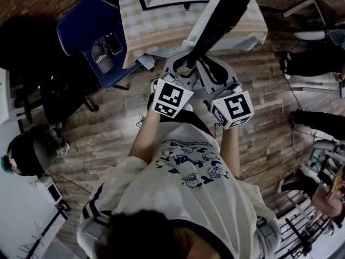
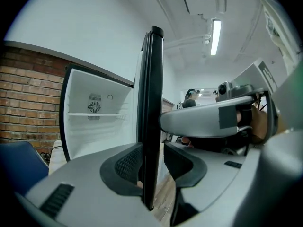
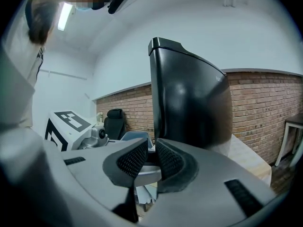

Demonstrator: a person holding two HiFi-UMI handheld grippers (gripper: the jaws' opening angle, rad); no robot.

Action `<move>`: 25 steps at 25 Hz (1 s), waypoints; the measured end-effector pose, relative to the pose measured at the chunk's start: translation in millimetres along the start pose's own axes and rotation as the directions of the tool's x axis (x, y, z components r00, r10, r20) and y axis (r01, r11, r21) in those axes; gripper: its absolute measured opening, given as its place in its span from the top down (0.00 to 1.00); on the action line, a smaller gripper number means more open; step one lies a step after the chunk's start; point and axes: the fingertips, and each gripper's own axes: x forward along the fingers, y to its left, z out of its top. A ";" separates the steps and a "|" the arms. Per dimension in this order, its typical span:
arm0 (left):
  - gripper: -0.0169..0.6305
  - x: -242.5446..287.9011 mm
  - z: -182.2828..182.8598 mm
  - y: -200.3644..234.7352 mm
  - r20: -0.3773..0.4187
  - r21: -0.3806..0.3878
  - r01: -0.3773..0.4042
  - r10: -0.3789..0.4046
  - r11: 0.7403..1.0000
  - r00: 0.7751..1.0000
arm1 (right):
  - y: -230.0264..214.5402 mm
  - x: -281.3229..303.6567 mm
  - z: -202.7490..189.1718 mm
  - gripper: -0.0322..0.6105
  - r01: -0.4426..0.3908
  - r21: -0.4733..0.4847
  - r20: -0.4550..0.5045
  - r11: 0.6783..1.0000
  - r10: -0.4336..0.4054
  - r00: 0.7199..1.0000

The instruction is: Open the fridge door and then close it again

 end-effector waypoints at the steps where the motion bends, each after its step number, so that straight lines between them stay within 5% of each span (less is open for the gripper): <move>1: 0.75 -2.2 -0.4 7.7 0.001 -0.004 -0.007 0.007 1.000 1.000 | 3.2 7.2 1.3 0.84 -0.006 -0.004 -0.003 1.000 0.006 1.000; 25: 0.76 -12.0 -1.6 184.9 -0.007 -0.048 -0.057 0.056 0.997 0.998 | 34.6 171.9 34.6 0.84 -0.074 0.014 -0.012 0.997 0.074 0.997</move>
